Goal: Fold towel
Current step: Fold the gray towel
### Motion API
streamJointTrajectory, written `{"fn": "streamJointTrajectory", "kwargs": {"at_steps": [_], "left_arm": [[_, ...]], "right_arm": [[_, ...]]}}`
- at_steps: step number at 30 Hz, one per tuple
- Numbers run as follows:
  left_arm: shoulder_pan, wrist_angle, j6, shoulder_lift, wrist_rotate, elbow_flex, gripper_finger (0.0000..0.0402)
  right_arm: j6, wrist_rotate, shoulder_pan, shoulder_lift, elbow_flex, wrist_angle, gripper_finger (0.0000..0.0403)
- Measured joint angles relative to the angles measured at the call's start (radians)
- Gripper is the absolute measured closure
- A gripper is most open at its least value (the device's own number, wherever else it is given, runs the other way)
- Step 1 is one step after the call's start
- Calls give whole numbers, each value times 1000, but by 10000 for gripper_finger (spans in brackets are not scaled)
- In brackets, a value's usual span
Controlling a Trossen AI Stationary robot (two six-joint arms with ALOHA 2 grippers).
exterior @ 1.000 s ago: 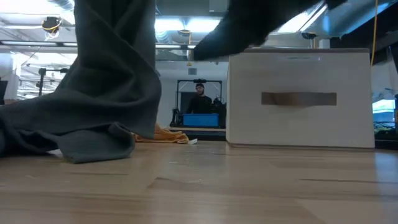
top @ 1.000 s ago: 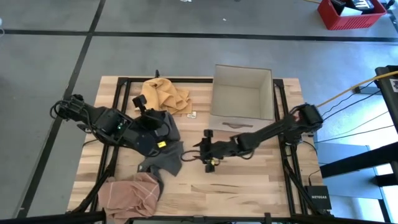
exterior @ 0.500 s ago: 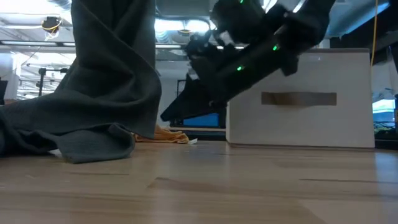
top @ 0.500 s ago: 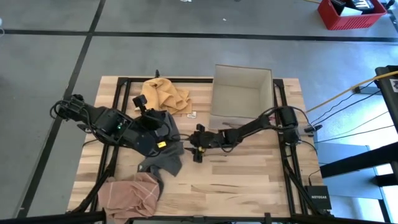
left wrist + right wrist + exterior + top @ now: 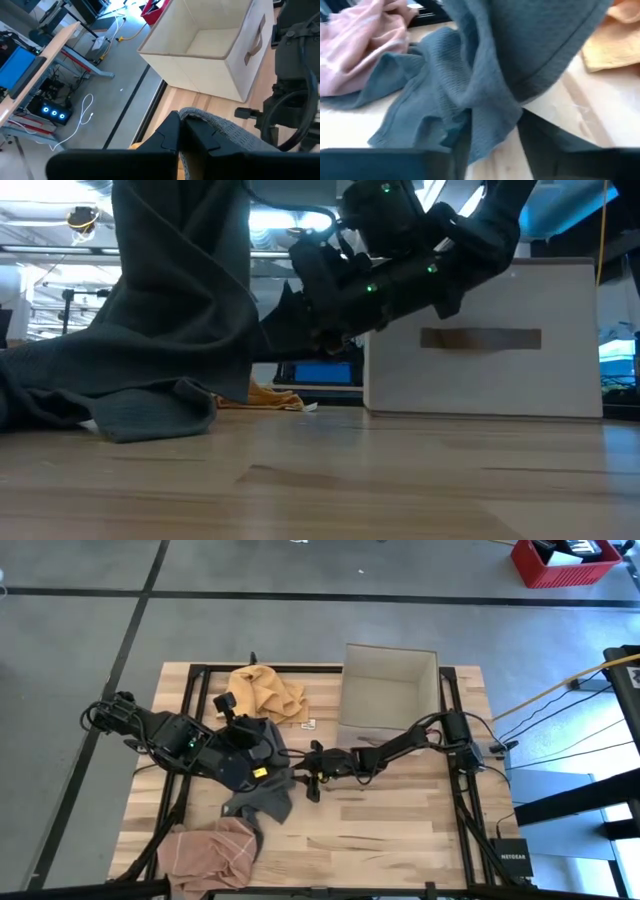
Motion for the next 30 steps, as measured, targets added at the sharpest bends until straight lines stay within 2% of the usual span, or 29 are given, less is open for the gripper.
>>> {"fn": "streamJointTrajectory", "kwargs": {"at_steps": [4,6,9,14,21,26,30], "left_arm": [[0,0,5,0,0,0,393],[0,0,8,0,0,0,396],[1,-1,8,0,0,0,399],[2,-1,-20,0,-16,0,394],[2,0,9,0,-40,19,399],[2,0,49,-2,-102,85,396],[2,0,110,-2,-163,145,394]], "right_arm": [[-34,-14,0,0,0,-2,367],[-82,-24,1,0,0,-3,392],[-113,13,11,-26,0,-15,385],[-181,65,36,-129,-1,-70,397],[-267,176,101,-377,-1,-333,399],[-293,270,162,-588,-1,-498,398],[-292,302,203,-751,6,-600,399]]}}
